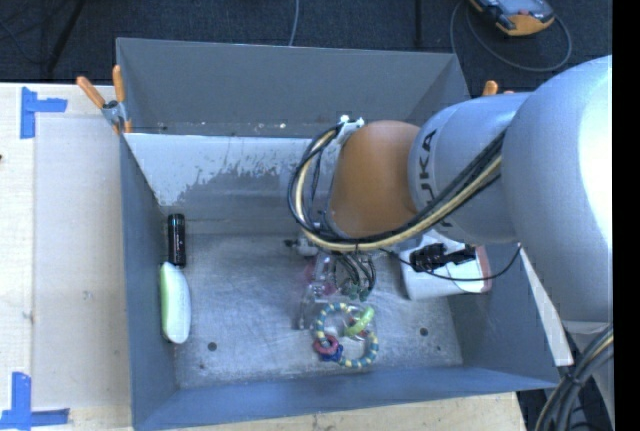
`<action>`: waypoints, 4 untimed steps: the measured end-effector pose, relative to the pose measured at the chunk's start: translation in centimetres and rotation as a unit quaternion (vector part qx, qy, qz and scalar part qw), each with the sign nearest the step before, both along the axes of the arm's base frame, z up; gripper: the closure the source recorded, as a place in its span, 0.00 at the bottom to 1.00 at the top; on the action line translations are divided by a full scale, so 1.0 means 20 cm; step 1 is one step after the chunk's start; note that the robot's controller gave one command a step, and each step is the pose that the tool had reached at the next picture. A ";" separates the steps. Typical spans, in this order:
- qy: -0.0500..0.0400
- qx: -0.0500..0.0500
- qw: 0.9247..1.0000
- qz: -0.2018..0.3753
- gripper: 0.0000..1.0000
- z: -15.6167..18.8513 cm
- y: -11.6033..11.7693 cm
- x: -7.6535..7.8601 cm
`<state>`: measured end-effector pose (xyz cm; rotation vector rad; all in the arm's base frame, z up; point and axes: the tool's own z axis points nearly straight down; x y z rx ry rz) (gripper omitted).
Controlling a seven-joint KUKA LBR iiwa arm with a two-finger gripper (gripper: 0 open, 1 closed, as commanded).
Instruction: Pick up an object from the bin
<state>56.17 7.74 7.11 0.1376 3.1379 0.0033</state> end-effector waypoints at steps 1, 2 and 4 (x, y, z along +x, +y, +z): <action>0.002 0.001 0.997 -0.076 0.00 0.07 -0.13 -0.08; 0.001 -0.001 0.999 0.053 1.00 0.13 -0.47 -0.08; 0.004 -0.001 0.999 0.050 1.00 0.40 -0.44 -0.12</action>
Offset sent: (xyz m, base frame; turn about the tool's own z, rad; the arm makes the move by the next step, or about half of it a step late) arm -0.0160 -0.0946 0.0276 -0.1076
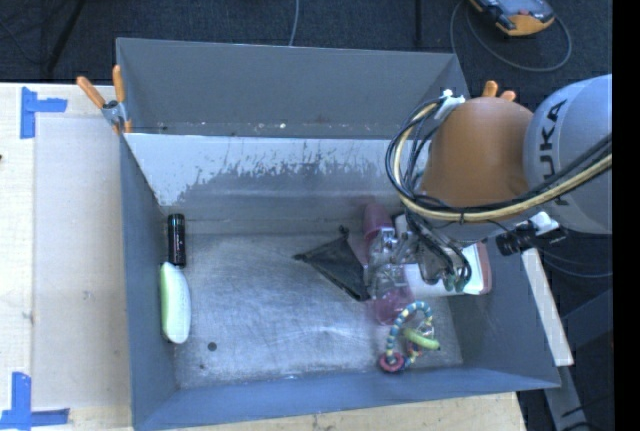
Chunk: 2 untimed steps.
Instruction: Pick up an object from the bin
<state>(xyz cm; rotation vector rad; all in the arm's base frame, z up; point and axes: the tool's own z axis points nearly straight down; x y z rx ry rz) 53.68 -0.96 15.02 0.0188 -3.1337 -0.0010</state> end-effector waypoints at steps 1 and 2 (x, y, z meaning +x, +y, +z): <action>-0.004 0.000 1.000 0.011 0.00 0.30 -0.12 0.02; -0.004 0.000 1.000 0.010 0.00 0.30 -0.12 0.02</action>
Offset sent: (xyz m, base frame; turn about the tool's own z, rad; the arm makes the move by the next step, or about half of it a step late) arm 0.0000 0.0000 0.0000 0.0000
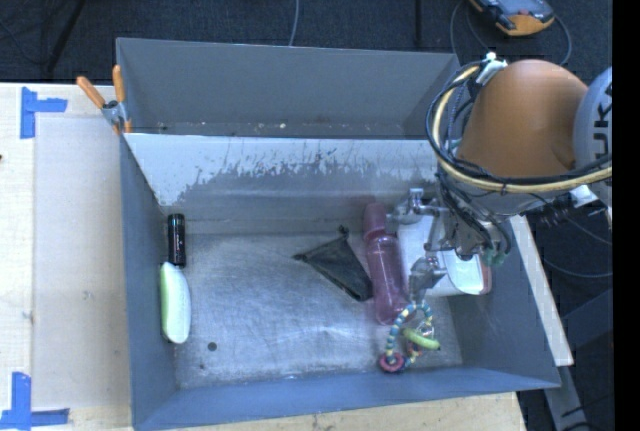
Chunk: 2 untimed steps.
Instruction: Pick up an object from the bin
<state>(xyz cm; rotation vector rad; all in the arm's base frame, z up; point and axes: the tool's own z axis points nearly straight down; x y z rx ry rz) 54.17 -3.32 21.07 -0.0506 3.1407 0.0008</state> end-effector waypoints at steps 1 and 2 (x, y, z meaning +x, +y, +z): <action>-0.001 0.000 0.999 0.033 0.00 -0.25 0.17 -0.18; 0.004 0.001 0.996 0.085 0.00 -0.38 0.18 -0.13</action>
Offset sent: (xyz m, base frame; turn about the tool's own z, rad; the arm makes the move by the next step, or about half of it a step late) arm 0.0121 0.0232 -0.0725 -0.2469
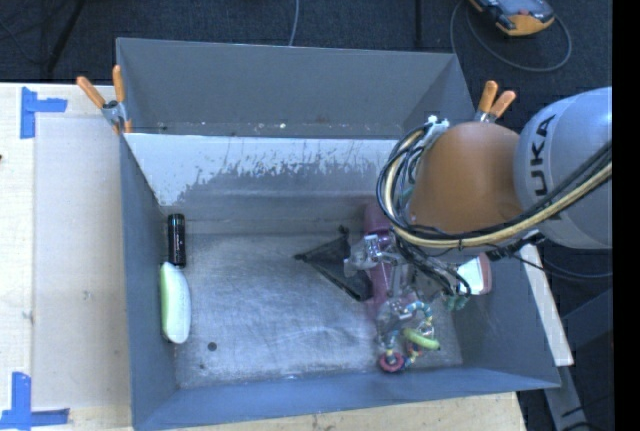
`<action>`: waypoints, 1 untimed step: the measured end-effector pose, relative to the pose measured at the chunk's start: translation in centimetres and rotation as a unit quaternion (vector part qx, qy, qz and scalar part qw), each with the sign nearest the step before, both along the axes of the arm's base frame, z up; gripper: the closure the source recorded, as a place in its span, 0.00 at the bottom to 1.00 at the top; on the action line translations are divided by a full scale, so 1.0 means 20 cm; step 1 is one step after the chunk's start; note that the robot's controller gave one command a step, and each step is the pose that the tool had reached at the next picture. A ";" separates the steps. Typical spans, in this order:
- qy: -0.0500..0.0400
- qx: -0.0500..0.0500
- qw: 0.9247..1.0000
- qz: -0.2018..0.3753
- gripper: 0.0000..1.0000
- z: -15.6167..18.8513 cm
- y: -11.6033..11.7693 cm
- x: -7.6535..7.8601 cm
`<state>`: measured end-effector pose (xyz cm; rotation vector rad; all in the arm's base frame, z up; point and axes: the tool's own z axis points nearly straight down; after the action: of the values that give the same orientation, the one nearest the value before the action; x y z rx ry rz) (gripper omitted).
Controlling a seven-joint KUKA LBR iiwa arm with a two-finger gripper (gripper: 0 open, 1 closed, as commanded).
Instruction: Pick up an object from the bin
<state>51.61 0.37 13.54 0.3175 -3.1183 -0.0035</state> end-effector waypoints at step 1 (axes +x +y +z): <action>-0.002 0.001 0.980 0.197 1.00 -0.05 -0.14 -0.16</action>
Offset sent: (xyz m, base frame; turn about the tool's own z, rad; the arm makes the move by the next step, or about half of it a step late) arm 0.0000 0.0000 0.0000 0.0000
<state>48.34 -2.52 12.53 0.9274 -2.9987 -0.0030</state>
